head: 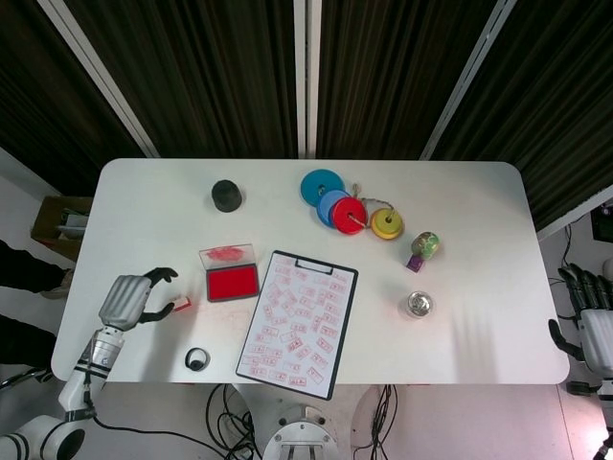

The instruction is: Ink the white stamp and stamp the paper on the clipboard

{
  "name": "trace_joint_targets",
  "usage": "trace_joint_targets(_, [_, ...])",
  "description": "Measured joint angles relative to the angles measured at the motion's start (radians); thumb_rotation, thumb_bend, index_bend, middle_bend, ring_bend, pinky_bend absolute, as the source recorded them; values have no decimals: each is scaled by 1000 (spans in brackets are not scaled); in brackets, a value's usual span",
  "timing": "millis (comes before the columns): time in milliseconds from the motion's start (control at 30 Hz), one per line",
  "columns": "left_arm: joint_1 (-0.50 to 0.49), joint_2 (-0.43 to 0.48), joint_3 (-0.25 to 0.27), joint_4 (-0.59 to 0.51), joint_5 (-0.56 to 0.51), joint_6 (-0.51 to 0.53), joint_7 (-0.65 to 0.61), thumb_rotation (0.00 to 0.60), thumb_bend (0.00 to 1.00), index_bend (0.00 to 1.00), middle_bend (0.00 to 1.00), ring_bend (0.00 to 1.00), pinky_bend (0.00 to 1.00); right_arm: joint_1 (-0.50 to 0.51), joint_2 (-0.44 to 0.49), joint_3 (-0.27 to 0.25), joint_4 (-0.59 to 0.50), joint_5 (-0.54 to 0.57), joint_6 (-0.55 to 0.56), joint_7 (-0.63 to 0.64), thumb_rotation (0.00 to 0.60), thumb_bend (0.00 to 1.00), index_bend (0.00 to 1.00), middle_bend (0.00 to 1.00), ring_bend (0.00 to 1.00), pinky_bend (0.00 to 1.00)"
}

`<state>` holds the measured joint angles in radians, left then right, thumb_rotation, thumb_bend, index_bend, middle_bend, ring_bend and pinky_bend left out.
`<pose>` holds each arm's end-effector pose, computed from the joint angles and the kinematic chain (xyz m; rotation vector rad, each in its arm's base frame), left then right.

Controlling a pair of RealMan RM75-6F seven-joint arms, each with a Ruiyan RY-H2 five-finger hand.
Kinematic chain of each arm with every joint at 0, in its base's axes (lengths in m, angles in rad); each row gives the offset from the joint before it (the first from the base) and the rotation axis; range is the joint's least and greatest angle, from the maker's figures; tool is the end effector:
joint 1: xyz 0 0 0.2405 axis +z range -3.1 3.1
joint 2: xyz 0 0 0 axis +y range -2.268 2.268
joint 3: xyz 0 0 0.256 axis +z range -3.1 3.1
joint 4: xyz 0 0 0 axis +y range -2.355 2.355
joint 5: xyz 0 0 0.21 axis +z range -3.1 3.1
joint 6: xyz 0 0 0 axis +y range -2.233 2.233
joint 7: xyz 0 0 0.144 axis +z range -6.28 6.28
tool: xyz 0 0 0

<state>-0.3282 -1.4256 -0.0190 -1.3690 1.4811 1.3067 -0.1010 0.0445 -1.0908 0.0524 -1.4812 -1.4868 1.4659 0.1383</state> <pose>-0.2841 0.2478 0.0516 -1.5854 -1.0436 -1.0457 -0.3478 -0.1698 0.1826 1.3454 -0.9253 0.8477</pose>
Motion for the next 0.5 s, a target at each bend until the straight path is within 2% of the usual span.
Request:
trace_joint_targets(33, [9,18,-3,-16,9,34,10,600,193,310,372,888,954,0,0,0,1,0,0,2,600,322,0,0,0,0])
trace_joint_targets(100, [34,64,-11,-48,33,120,33,576,190,282,316,569,687,0,-1,-1,3,-2,-1,4,600,321,0,0,0,0])
trace_joint_targets(133, [46,88,-12,-60,42,157,45,519,191,263,272,396,516,0,-2,-3,4,-6,-1,4,600,321,0,0,0,0])
trace_joint_targets(167, [63,124,-12,-73,50,199,66,418,192,234,214,224,342,1,-4,-5,7,-12,0,4,600,319,0,0,0,0])
trace_joint_targets(200, [75,151,-12,-81,54,222,87,337,191,217,179,153,262,1,-7,-6,11,-18,2,3,600,316,0,0,0,0])
trace_joint_targets(233, [88,176,-10,-87,56,237,110,239,191,196,142,110,220,2,-9,-8,16,-26,5,1,600,308,0,0,0,0])
trace_joint_targets(267, [107,203,-6,-93,60,247,143,174,191,176,116,93,210,2,-14,-9,25,-36,13,-4,600,303,0,0,0,0])
trace_joint_targets(333, [140,235,5,-98,65,256,181,100,191,151,94,84,205,1,-21,-11,42,-51,29,-16,600,295,0,0,0,0])
trace_joint_targets(400, [168,253,17,-98,69,266,190,61,191,140,89,82,203,1,-26,-13,53,-62,40,-31,600,293,0,0,0,0])
trace_joint_targets(500, [186,280,33,-105,67,264,154,44,186,139,95,82,203,1,-25,-12,50,-62,42,-47,600,293,0,0,0,0])
